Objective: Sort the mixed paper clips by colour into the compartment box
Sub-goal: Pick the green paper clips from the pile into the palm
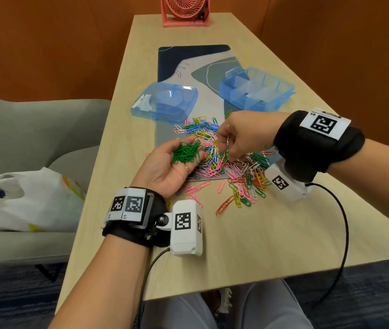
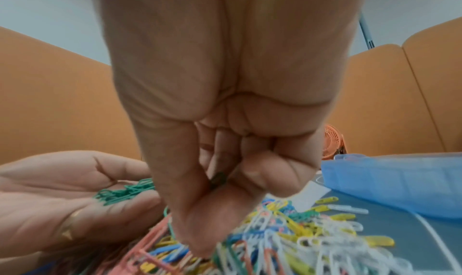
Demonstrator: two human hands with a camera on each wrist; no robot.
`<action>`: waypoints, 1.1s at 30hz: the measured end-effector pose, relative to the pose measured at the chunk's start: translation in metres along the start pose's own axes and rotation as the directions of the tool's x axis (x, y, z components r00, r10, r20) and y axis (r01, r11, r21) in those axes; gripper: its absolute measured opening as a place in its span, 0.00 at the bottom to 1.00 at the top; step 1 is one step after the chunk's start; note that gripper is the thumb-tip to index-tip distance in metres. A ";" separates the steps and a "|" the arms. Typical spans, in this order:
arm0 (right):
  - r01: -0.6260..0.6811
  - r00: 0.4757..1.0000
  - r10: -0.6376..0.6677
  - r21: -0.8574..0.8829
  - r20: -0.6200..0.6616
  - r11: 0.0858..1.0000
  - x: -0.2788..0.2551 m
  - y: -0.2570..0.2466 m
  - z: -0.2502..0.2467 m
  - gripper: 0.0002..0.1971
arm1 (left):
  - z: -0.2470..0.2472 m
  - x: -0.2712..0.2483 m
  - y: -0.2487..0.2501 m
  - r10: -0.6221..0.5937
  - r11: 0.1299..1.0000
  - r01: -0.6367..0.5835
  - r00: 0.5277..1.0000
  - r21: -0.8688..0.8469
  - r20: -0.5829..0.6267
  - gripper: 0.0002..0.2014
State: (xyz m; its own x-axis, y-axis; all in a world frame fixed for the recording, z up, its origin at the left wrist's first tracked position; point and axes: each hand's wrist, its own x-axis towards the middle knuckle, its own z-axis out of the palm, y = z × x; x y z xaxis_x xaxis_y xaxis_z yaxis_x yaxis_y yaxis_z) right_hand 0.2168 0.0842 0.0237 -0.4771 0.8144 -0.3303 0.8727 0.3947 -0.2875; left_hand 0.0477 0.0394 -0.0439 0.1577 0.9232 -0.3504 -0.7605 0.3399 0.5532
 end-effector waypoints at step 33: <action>0.183 0.951 -0.159 0.070 -0.265 0.981 -0.004 -0.022 -0.019 0.10 | 0.002 -0.001 -0.004 -0.086 0.995 0.088 0.996 -0.055 0.038 0.18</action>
State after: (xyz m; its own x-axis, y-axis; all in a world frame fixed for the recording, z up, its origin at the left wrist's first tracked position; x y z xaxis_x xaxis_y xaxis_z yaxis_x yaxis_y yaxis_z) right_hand 0.2015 0.0803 0.0488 -0.5650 0.8245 -0.0300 0.7609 0.5067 -0.4053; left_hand 0.0513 0.0376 -0.0442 0.2459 0.8968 -0.3679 -0.7775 0.4092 0.4776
